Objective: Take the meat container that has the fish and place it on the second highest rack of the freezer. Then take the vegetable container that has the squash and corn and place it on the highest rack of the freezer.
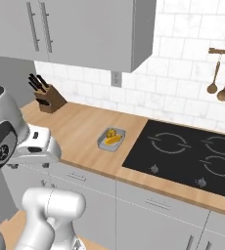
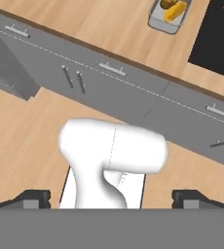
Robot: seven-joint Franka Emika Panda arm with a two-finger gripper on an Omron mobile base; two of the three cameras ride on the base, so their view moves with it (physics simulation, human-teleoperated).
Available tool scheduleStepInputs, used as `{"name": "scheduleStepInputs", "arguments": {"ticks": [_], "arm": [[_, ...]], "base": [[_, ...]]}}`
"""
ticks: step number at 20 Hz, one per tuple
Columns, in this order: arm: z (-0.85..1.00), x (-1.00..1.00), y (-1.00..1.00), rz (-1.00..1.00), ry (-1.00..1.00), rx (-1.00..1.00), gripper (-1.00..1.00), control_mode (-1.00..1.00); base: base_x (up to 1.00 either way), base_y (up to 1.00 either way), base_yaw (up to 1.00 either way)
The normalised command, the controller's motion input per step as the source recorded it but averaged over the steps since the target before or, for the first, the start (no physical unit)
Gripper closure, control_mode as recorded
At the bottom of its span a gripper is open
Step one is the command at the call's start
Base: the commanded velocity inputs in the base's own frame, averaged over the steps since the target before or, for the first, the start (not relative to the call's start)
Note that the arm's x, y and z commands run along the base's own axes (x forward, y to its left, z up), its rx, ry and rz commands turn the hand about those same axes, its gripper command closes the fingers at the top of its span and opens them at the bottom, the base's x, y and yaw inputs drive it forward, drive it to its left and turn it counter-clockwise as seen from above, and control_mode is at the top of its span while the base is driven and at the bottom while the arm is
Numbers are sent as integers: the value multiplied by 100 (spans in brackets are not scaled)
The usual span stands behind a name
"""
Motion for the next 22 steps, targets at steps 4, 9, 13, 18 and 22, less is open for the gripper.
{"name": "scheduleStepInputs", "arguments": {"ticks": [4,9,13,18,22], "arm": [[1,66,-71,29,0,12,-100,-100],[-5,91,-57,35,0,1,-100,-100],[-23,92,-29,34,-5,-1,-100,-100],[-68,97,13,24,-5,-13,-100,-100],[-57,95,8,11,0,-17,-100,-100]], "base": [[0,0,0],[0,0,0],[0,0,0],[0,0,0],[0,0,0]]}}
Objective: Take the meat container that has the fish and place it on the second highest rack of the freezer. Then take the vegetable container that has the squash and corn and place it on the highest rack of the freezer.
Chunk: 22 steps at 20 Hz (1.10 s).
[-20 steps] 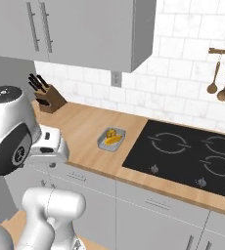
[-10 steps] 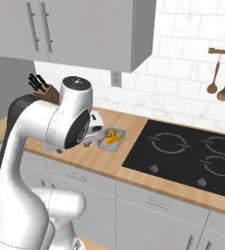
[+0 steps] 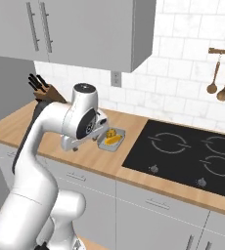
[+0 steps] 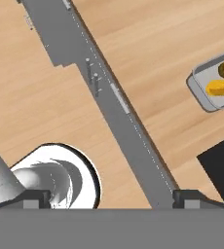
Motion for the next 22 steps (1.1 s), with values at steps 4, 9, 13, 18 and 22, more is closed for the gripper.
{"name": "scheduleStepInputs", "arguments": {"ticks": [4,9,13,18,22], "arm": [[-28,99,0,0,0,-2,-100,-100],[-23,76,0,-1,1,-1,-100,-100],[-47,55,0,0,2,0,-100,-100],[-46,35,0,0,0,-2,-100,-100],[-33,37,0,0,0,-4,-100,-100]], "base": [[0,0,0],[0,0,0],[0,0,0],[0,0,0],[0,0,0]]}}
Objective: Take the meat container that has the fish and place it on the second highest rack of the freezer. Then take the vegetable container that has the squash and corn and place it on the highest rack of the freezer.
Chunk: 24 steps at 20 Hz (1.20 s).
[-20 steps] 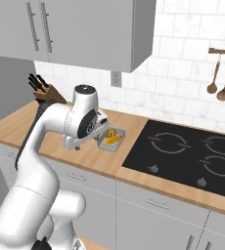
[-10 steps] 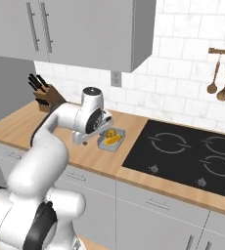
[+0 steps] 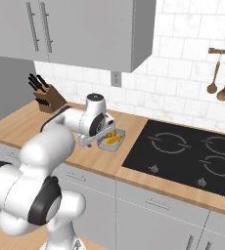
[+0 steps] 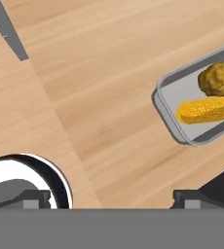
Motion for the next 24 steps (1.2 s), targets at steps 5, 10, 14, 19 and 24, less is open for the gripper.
{"name": "scheduleStepInputs", "arguments": {"ticks": [5,10,14,19,24], "arm": [[-24,41,0,0,0,-4,-100,-100],[-20,23,0,0,0,-1,-100,-100],[-23,8,0,0,0,0,-100,-100],[-21,16,0,0,0,0,-100,-100],[-18,15,-2,0,0,0,-100,-100]], "base": [[0,0,0],[0,0,0],[0,0,0],[0,0,0],[0,0,0]]}}
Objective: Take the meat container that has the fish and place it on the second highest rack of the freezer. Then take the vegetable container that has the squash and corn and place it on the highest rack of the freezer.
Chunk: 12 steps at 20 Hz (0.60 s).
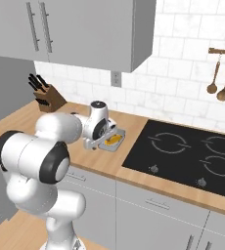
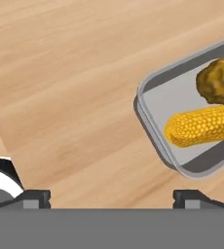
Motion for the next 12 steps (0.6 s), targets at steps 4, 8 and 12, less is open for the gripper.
{"name": "scheduleStepInputs", "arguments": {"ticks": [4,8,12], "arm": [[-17,16,-11,0,0,0,-100,-100],[-20,20,-12,0,0,0,-100,-100],[-25,30,-8,0,0,0,-100,-100]], "base": [[0,0,0],[0,0,0],[0,0,0]]}}
